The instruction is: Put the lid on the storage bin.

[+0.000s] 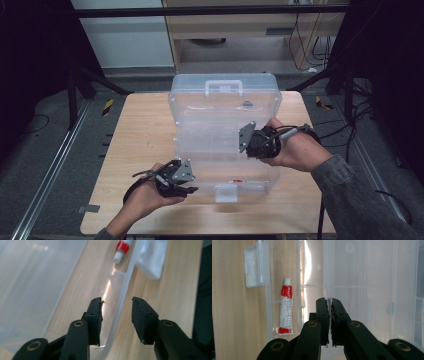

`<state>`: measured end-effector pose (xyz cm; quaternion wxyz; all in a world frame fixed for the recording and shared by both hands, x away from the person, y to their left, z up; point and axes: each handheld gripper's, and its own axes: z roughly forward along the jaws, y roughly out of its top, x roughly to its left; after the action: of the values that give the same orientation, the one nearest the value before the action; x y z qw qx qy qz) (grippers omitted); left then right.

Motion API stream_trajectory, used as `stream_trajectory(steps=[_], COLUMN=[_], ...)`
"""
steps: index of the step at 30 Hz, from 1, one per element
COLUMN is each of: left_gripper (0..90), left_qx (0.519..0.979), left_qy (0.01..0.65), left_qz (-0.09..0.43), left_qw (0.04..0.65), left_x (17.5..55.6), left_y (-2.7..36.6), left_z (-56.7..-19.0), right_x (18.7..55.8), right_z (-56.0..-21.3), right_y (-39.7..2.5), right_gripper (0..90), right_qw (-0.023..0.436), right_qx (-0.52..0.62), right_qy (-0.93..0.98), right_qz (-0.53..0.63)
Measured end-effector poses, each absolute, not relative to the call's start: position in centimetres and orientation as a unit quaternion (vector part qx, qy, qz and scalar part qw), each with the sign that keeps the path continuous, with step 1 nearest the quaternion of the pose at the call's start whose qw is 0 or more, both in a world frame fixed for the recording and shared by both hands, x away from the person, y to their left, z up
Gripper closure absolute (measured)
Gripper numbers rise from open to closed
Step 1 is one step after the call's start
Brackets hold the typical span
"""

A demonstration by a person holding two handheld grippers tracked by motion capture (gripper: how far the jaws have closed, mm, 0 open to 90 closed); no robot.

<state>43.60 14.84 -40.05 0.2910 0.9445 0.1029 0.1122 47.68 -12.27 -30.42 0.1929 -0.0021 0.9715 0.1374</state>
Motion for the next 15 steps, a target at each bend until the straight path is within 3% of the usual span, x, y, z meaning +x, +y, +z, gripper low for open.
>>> stream_trajectory(steps=[6, 15], left_gripper=[56.5, 70.5], left_qx=[0.925, 0.892], left_qy=[0.111, 0.168], left_qz=[0.114, 0.109], left_qw=[0.345, 0.405], left_x=[43.1, 43.6], left_y=[16.0, 18.0], left_z=[-37.9, -34.0], right_x=[47.6, 47.6], right_z=[-30.5, -30.5], right_y=[-12.3, -12.4], right_gripper=[85.7, 85.4], right_qw=[0.195, 0.194], right_qx=[-0.004, -0.002], right_qy=[0.971, 0.971], right_qz=[0.139, 0.141])
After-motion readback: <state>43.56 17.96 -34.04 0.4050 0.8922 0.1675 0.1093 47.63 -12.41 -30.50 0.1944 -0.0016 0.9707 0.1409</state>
